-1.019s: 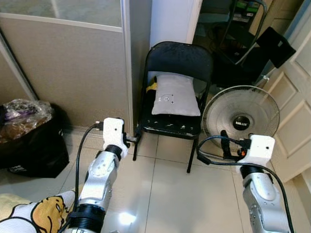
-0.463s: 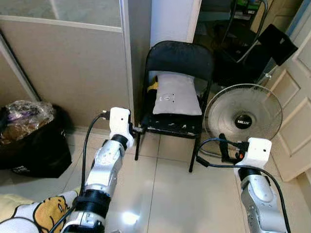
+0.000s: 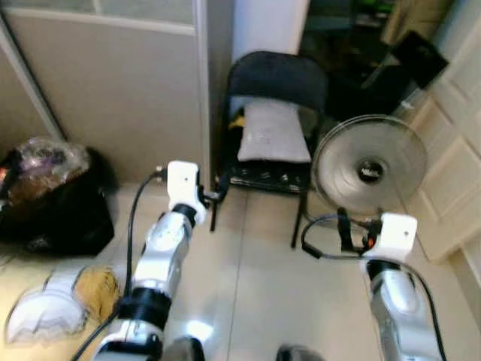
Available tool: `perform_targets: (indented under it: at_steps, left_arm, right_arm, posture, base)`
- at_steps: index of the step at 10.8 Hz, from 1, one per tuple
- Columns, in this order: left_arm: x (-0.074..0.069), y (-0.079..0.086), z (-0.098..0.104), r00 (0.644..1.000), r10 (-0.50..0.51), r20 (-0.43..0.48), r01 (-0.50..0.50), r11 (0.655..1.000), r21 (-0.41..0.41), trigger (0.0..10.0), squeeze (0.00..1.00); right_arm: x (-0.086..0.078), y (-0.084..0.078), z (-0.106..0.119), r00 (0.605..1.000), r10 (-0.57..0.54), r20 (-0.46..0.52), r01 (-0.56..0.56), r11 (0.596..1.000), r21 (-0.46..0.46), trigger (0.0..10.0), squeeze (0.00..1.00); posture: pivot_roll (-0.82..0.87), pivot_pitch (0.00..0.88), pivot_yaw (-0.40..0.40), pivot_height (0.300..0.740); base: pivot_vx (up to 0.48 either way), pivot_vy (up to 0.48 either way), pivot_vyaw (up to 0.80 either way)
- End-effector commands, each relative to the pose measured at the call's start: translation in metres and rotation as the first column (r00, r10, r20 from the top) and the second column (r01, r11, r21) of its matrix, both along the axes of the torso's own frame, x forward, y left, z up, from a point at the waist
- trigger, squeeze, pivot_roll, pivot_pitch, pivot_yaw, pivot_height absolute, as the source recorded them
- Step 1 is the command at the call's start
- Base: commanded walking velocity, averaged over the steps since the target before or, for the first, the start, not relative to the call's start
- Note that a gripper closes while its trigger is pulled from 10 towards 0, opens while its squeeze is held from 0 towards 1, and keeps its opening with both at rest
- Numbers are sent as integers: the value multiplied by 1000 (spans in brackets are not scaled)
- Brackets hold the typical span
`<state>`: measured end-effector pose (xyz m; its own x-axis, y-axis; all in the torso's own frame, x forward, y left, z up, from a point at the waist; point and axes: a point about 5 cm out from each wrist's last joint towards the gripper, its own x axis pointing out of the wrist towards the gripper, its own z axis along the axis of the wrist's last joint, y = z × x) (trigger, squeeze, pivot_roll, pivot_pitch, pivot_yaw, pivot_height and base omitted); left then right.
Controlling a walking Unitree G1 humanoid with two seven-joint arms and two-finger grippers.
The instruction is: Clean up the room
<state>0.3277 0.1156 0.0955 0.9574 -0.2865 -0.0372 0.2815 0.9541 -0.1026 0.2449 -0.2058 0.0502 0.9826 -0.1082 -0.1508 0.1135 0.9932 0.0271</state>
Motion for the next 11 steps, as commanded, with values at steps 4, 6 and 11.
perform_targets:
  at_steps: [4,6,11]
  left_arm:
    - [-2,-2,-5,1000,-8,-7,8,1000,20,10000,0]
    - [-2,-2,-5,1000,-12,-5,12,1000,26,10000,0]
    - [-3,5,-11,999,35,-7,-34,999,30,10000,0]
  right_arm:
    - [4,0,3,1000,6,20,-6,1000,2,10000,0]
    - [3,0,2,1000,6,15,-6,1000,-1,10000,0]
    - [9,3,5,999,29,41,-29,1000,-2,10000,0]
  posture:
    - [-128,0,22,740]
    - [-126,0,23,740]
    - [-110,0,26,740]
  base:
    - [-480,0,0]
    - [0,0,0]
    - [0,0,555]
